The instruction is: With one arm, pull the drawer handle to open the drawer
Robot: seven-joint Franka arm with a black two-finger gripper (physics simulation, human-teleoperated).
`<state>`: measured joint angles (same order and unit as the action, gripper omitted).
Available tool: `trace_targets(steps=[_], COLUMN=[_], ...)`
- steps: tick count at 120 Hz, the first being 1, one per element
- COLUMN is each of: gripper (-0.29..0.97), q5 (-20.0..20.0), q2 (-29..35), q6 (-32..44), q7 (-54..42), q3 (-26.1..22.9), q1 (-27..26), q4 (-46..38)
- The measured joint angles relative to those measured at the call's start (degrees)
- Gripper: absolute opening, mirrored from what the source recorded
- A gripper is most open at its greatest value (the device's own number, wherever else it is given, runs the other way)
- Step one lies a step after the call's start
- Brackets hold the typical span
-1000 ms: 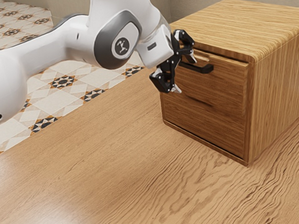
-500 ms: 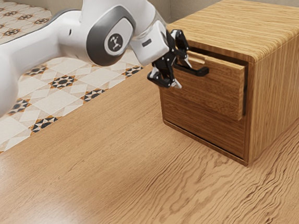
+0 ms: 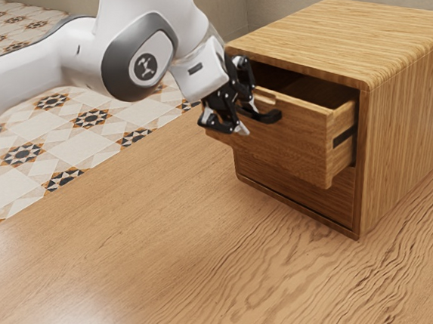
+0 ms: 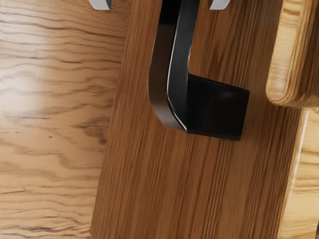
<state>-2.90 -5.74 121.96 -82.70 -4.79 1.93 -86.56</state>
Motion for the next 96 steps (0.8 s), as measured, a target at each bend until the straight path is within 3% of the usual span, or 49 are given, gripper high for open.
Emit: trace_targets(steps=[96], gripper=[0.15], q5=[0.43], q2=[15.35], q6=[1.51], q7=[1.81], q3=[-0.13], q1=[0.00], q4=[-17.37])
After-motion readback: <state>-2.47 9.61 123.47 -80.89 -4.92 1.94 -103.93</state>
